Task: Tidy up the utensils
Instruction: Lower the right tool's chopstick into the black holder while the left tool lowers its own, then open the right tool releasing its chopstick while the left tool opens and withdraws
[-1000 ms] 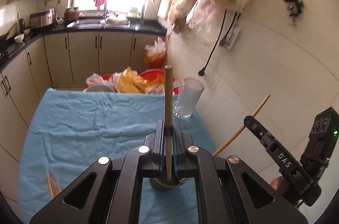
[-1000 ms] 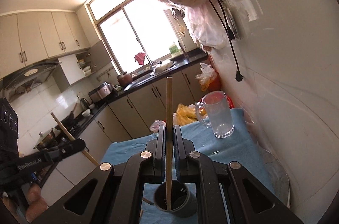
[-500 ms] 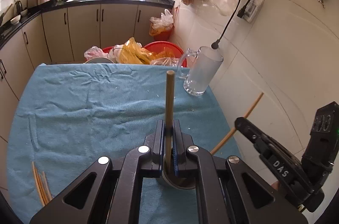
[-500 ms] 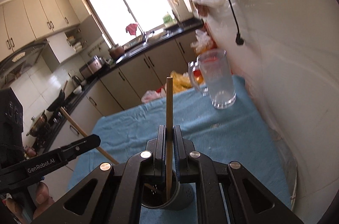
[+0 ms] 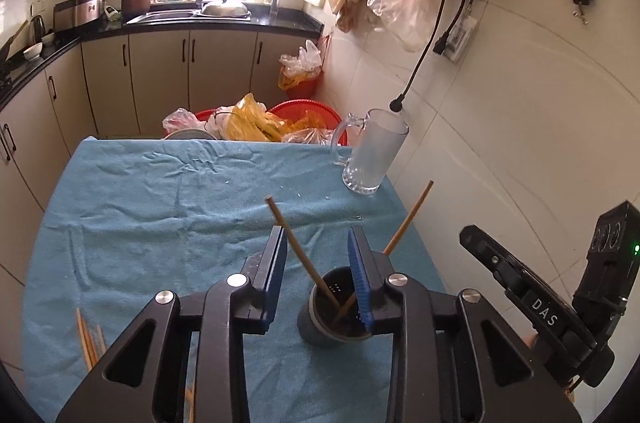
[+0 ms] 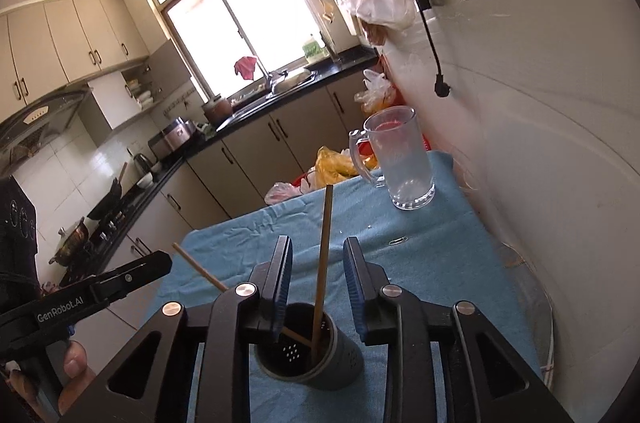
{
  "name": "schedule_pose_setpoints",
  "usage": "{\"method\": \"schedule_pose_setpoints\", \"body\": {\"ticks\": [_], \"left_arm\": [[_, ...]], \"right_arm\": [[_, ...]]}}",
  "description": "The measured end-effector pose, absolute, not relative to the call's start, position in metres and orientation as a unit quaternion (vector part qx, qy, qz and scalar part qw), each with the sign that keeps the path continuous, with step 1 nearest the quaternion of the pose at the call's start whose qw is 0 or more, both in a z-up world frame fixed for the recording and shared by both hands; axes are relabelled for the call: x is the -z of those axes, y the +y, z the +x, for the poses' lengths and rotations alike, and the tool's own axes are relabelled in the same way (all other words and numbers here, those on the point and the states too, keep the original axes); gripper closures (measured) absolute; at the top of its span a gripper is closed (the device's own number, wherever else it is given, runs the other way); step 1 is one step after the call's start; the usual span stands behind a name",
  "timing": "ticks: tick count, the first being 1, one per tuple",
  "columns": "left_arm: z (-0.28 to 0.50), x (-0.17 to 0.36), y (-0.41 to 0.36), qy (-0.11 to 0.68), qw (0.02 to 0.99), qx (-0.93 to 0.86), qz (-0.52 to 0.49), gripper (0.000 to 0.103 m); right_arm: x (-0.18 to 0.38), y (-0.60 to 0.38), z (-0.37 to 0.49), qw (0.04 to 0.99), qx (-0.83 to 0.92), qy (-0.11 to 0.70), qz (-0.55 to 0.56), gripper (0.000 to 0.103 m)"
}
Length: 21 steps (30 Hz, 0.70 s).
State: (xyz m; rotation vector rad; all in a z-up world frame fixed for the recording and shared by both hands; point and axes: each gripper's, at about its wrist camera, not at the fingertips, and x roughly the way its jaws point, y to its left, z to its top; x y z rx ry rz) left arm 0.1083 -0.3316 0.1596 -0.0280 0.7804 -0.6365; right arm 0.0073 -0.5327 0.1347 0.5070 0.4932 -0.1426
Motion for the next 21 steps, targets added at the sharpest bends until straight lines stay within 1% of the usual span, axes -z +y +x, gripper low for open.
{"method": "schedule_pose_setpoints", "body": {"ticks": [2, 5, 11, 16, 21], "left_arm": [[0.101, -0.163, -0.321, 0.370, 0.877, 0.305, -0.017, 0.071], [0.087, -0.166, -0.300, 0.360, 0.884, 0.297, -0.021, 0.067], [0.053, -0.150, -0.249, 0.349, 0.900, 0.262, -0.012, 0.062], [0.033, -0.108, -0.193, 0.377, 0.901, 0.216, -0.011, 0.061], [0.028, -0.049, -0.124, 0.427, 0.890, 0.153, -0.043, 0.061]], "right_arm": [[-0.137, -0.528, -0.005, 0.937, 0.068, 0.237, 0.249, 0.072], [-0.135, -0.516, -0.022, 0.937, 0.059, 0.237, 0.252, 0.068], [-0.110, -0.474, -0.045, 0.931, 0.023, 0.269, 0.244, 0.066], [-0.070, -0.436, -0.046, 0.914, -0.007, 0.325, 0.242, 0.066], [-0.041, -0.413, -0.041, 0.899, -0.024, 0.367, 0.239, 0.066]]}}
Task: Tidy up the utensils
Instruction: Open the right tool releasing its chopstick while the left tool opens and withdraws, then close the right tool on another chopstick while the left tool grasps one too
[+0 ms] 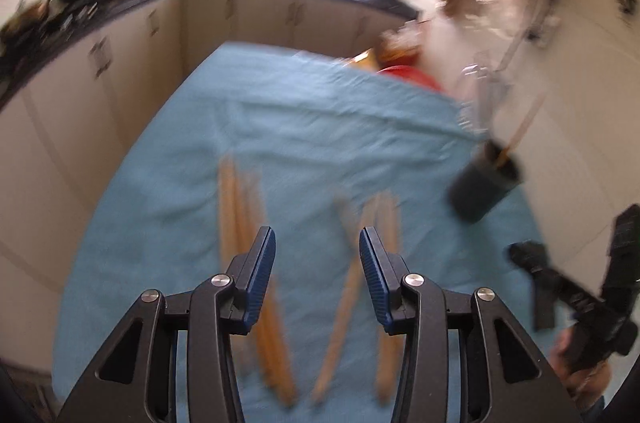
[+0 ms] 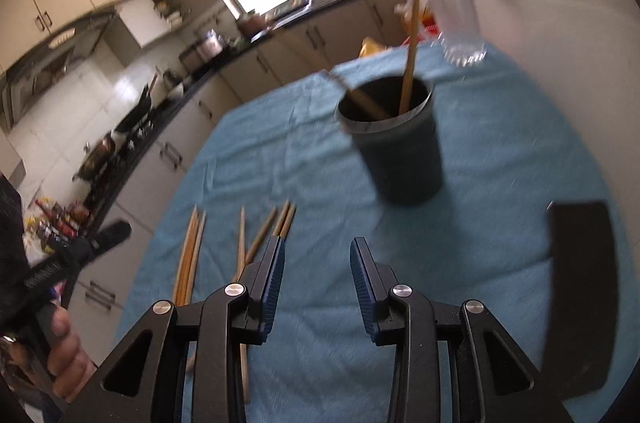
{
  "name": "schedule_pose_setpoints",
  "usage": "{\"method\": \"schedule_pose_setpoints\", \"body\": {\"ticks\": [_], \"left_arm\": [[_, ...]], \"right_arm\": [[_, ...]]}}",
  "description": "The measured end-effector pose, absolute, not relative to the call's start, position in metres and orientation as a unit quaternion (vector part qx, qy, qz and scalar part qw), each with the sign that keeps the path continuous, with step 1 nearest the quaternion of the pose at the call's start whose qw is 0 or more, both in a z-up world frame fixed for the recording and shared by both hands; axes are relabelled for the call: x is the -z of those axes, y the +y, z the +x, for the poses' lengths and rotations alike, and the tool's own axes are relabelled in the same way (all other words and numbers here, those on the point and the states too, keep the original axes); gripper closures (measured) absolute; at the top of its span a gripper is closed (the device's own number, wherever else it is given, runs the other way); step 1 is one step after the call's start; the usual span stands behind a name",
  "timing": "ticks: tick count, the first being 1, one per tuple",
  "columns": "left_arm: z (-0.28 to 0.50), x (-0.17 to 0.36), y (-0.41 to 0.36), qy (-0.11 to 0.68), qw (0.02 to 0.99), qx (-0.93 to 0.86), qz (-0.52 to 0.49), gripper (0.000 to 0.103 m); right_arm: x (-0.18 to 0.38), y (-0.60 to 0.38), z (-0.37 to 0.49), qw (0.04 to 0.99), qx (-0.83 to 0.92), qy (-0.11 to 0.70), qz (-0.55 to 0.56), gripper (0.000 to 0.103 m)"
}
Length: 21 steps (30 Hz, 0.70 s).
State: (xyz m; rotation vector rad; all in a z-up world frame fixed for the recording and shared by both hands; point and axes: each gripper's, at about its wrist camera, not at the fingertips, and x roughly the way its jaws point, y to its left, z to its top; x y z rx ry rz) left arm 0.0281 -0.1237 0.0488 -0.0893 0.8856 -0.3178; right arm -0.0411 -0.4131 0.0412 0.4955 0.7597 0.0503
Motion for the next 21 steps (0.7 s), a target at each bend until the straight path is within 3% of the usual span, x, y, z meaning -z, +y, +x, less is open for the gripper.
{"method": "schedule_pose_setpoints", "body": {"ticks": [6, 13, 21], "left_arm": [[0.024, 0.008, -0.062, 0.479, 0.866, 0.112, -0.090, 0.061], [0.026, 0.032, -0.043, 0.471, 0.872, 0.096, -0.095, 0.061], [0.019, 0.032, -0.047, 0.446, 0.888, 0.090, -0.067, 0.060]], "right_arm": [[-0.023, -0.387, -0.038, 0.889, -0.040, 0.398, 0.225, 0.066], [-0.015, -0.356, -0.026, 0.874, -0.077, 0.428, 0.216, 0.067], [-0.022, -0.320, 0.024, 0.860, -0.125, 0.457, 0.191, 0.075]]}}
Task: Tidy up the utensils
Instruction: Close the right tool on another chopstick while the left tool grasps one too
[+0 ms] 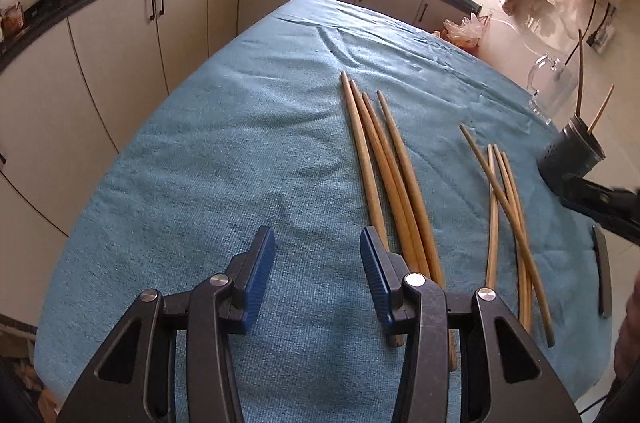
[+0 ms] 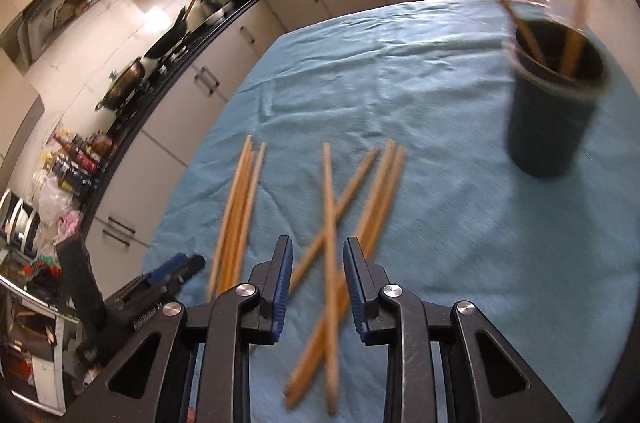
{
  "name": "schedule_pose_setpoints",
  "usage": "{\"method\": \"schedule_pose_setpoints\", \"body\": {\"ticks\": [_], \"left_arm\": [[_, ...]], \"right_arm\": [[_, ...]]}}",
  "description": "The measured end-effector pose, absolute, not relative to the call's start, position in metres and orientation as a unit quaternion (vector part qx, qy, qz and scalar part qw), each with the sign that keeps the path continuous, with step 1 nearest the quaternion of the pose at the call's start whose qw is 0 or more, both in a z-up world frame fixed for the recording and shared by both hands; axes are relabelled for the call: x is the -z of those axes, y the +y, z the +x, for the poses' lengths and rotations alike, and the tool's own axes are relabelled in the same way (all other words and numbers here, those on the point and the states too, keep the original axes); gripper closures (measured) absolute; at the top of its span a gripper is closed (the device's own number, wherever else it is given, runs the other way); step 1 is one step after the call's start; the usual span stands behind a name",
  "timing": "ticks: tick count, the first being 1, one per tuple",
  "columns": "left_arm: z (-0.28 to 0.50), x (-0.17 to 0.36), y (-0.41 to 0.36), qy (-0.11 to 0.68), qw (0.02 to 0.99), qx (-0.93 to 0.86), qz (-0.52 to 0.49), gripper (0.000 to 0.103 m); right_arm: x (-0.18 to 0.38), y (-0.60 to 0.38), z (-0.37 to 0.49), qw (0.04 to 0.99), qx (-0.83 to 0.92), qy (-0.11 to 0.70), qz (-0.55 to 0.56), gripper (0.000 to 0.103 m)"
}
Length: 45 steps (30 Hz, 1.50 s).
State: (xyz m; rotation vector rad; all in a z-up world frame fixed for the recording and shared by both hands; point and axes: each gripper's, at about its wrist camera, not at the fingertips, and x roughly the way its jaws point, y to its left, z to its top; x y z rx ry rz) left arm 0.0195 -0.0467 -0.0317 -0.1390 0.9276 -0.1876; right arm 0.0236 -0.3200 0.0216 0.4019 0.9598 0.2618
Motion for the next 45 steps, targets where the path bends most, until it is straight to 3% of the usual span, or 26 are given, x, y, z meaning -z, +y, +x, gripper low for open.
{"method": "schedule_pose_setpoints", "body": {"ticks": [17, 18, 20, 30, 39, 45], "left_arm": [[0.021, 0.032, -0.044, 0.443, 0.887, 0.104, -0.083, 0.059], [0.021, 0.032, -0.043, 0.444, 0.886, 0.105, -0.085, 0.059], [0.020, 0.032, -0.043, 0.444, 0.885, 0.108, -0.088, 0.058], [0.055, 0.021, -0.056, 0.484, 0.860, 0.134, -0.090, 0.058], [0.119, 0.024, -0.084, 0.518, 0.849, 0.095, -0.029, 0.075], [0.144, 0.029, -0.099, 0.531, 0.844, 0.073, 0.015, 0.077]], "right_arm": [[0.023, -0.268, 0.123, 0.826, -0.079, 0.555, 0.059, 0.081], [0.024, -0.269, 0.122, 0.827, -0.077, 0.553, 0.061, 0.081], [0.024, -0.269, 0.117, 0.829, -0.087, 0.549, 0.062, 0.096], [-0.009, -0.288, 0.063, 0.855, -0.144, 0.472, 0.159, 0.096], [-0.030, -0.306, 0.027, 0.867, -0.151, 0.436, 0.188, 0.096], [-0.032, -0.319, 0.019, 0.866, -0.149, 0.431, 0.205, 0.096]]}}
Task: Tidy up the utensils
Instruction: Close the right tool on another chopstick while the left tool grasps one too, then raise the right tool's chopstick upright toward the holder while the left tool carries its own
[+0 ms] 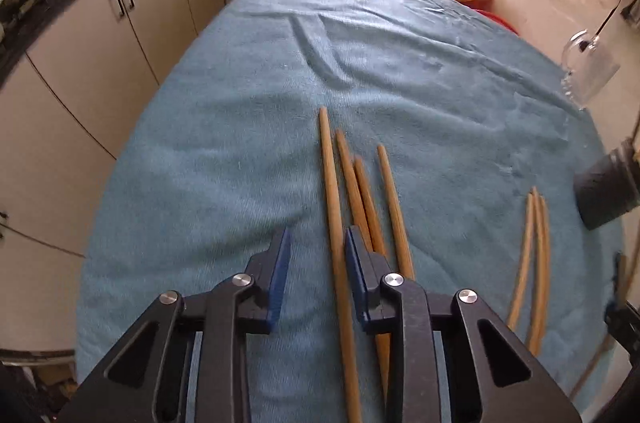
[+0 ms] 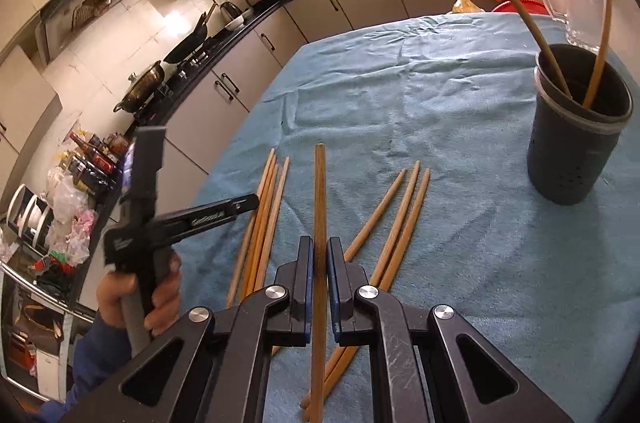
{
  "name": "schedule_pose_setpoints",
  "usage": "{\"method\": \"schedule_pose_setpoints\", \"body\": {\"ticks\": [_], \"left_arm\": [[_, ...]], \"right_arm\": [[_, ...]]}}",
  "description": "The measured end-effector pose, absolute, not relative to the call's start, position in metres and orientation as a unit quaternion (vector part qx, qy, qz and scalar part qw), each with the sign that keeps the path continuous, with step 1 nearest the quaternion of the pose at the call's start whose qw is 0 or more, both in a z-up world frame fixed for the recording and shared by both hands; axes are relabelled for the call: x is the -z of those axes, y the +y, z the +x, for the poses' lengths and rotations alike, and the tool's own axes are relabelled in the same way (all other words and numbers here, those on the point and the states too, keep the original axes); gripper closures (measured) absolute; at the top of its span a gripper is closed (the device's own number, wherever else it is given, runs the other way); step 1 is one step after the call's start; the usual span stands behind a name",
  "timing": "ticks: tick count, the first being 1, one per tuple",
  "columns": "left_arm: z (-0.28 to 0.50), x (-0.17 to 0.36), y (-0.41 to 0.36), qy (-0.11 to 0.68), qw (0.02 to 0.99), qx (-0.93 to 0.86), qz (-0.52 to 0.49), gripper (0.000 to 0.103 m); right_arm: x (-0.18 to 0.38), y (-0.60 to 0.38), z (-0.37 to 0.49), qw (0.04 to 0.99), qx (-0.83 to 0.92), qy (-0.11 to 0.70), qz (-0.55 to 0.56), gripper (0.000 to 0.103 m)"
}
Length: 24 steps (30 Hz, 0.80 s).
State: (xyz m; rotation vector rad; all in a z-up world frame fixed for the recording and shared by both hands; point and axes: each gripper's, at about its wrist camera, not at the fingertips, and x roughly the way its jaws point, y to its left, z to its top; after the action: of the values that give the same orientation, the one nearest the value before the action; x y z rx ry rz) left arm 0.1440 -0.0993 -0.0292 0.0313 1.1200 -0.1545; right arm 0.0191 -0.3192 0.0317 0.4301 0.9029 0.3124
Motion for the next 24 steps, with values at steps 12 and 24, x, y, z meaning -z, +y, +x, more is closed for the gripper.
{"method": "schedule_pose_setpoints", "body": {"ticks": [12, 24], "left_arm": [[0.158, 0.028, -0.088, 0.516, 0.855, 0.051, -0.003, 0.097], [0.049, -0.066, -0.066, 0.384, 0.917, 0.095, -0.059, 0.097]], "right_arm": [[-0.035, -0.329, 0.008, 0.866, -0.147, 0.422, 0.223, 0.096], [-0.070, -0.326, -0.026, 0.896, -0.140, 0.367, 0.207, 0.096]]}}
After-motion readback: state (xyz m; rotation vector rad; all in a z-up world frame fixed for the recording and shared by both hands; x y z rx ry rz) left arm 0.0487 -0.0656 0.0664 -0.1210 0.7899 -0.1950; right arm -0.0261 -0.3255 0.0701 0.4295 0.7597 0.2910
